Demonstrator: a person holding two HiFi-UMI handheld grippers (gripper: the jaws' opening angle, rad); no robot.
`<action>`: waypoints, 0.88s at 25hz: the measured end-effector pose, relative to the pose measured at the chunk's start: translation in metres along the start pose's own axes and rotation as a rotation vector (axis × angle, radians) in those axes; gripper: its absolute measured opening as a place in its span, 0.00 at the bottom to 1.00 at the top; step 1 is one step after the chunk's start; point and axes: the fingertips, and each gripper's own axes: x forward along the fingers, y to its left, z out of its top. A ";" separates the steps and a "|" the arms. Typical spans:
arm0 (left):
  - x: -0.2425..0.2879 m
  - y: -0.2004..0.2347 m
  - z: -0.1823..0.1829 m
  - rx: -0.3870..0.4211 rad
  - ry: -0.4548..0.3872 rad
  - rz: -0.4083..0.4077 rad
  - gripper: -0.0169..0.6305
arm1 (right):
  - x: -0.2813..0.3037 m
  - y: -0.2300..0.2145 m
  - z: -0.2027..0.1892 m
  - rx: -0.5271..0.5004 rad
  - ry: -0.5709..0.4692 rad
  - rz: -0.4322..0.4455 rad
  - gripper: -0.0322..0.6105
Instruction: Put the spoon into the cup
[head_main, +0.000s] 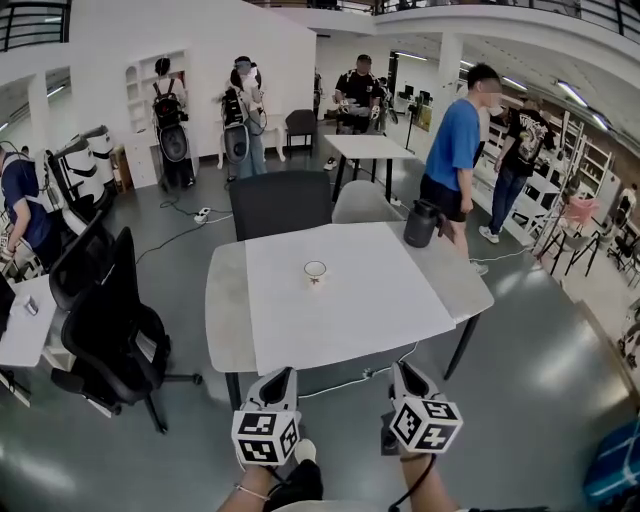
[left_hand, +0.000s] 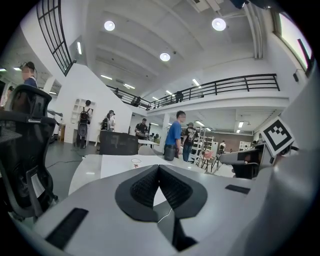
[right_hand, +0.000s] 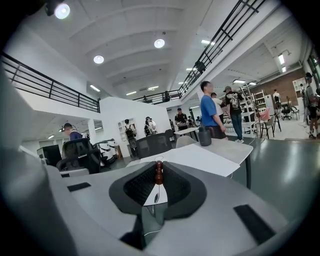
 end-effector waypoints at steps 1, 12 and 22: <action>0.010 0.002 0.004 0.001 -0.003 -0.002 0.05 | 0.009 -0.003 0.005 0.000 -0.004 0.000 0.15; 0.110 0.044 0.046 0.001 -0.020 -0.022 0.05 | 0.108 -0.011 0.052 -0.012 -0.026 -0.014 0.15; 0.193 0.097 0.067 -0.018 -0.030 -0.028 0.05 | 0.201 -0.006 0.084 -0.042 -0.034 -0.013 0.15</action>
